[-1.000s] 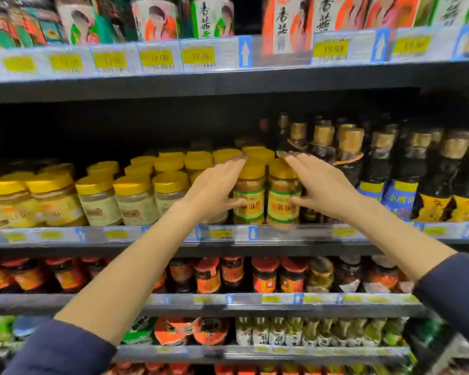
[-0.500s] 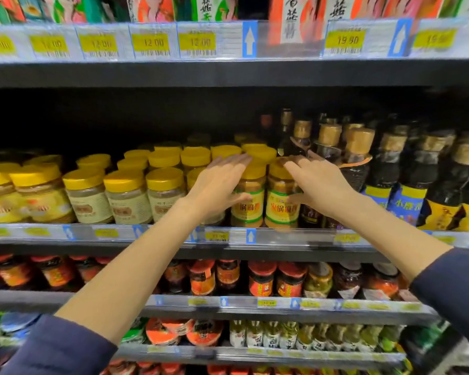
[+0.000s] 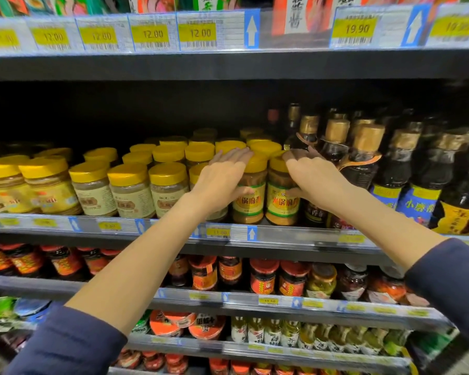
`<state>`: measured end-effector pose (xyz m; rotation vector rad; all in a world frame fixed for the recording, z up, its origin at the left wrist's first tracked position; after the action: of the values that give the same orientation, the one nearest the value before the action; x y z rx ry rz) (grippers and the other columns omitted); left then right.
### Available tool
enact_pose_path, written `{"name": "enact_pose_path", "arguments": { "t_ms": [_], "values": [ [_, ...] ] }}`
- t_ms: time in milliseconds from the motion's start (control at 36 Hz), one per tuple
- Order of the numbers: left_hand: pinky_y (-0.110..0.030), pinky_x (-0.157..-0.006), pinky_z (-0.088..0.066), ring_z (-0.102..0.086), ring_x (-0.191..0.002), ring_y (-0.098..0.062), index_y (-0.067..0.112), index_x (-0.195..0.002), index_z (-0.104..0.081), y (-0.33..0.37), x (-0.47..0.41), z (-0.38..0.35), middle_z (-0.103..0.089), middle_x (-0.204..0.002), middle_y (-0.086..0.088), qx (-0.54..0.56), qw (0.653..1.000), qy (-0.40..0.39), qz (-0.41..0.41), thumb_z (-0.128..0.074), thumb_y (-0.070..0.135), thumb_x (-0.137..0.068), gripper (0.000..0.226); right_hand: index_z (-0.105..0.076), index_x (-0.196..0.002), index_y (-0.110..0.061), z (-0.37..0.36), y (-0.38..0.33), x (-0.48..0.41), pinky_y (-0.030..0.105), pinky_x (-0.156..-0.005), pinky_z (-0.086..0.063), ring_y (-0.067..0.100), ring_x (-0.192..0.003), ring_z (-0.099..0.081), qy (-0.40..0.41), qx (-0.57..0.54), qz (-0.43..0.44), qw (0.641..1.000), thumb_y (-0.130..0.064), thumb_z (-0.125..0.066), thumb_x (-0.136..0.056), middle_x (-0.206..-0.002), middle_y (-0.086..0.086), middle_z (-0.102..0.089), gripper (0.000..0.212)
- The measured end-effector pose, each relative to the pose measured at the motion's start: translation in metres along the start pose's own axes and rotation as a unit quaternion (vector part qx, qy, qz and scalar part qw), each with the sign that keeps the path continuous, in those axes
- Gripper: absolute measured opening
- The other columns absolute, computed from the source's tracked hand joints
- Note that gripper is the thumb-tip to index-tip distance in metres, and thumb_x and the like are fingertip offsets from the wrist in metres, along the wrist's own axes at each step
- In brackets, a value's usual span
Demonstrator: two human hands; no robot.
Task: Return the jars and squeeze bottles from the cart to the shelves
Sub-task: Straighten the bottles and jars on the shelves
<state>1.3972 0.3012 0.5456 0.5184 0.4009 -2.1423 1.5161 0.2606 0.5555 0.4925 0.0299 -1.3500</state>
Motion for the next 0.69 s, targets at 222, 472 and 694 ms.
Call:
{"name": "enact_pose_path", "arguments": {
  "t_ms": [222,472,694],
  "values": [
    [-0.039,-0.117,-0.012,-0.019,-0.144,-0.021,0.015,-0.15,-0.005,-0.006,0.008,0.006,-0.012,-0.158,-0.007,0.006,1.0,-0.019,-0.012,-0.064,0.042,-0.082,0.093,-0.024,-0.142,-0.007,0.005,0.002,0.004,0.042,-0.117,-0.015,0.03,-0.137,-0.034,0.038,-0.007,0.008,0.999,-0.044,-0.063,-0.082,-0.146,0.017,-0.037,0.081],
    [-0.043,-0.112,-0.029,-0.035,-0.137,-0.025,0.009,-0.145,-0.023,-0.041,0.046,0.025,-0.032,-0.151,-0.009,-0.021,1.0,-0.018,-0.012,-0.068,0.036,-0.081,0.083,-0.033,-0.14,-0.006,0.022,-0.032,0.008,0.045,-0.11,-0.027,0.033,-0.128,-0.04,0.111,-0.072,0.066,0.989,-0.04,-0.07,-0.077,-0.14,0.017,-0.042,0.08],
    [-0.043,-0.112,-0.025,-0.036,-0.136,-0.024,0.01,-0.143,-0.027,-0.089,0.067,0.033,-0.032,-0.152,-0.007,-0.055,0.998,-0.032,-0.017,-0.067,0.037,-0.082,0.078,-0.046,-0.132,0.0,0.029,-0.088,-0.013,0.052,-0.104,-0.034,0.038,-0.119,-0.051,0.144,-0.081,0.098,0.981,-0.03,-0.08,-0.068,-0.129,0.022,-0.053,0.078]
  ]
}}
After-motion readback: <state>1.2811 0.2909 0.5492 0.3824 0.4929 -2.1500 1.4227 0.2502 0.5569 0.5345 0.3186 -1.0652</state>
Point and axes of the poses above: each hand's wrist, its own x-axis away from the middle knuckle, its own z-axis out of the back of the hand, y = z × x, the point moved 8 cm from there along -x, towards the middle knuckle
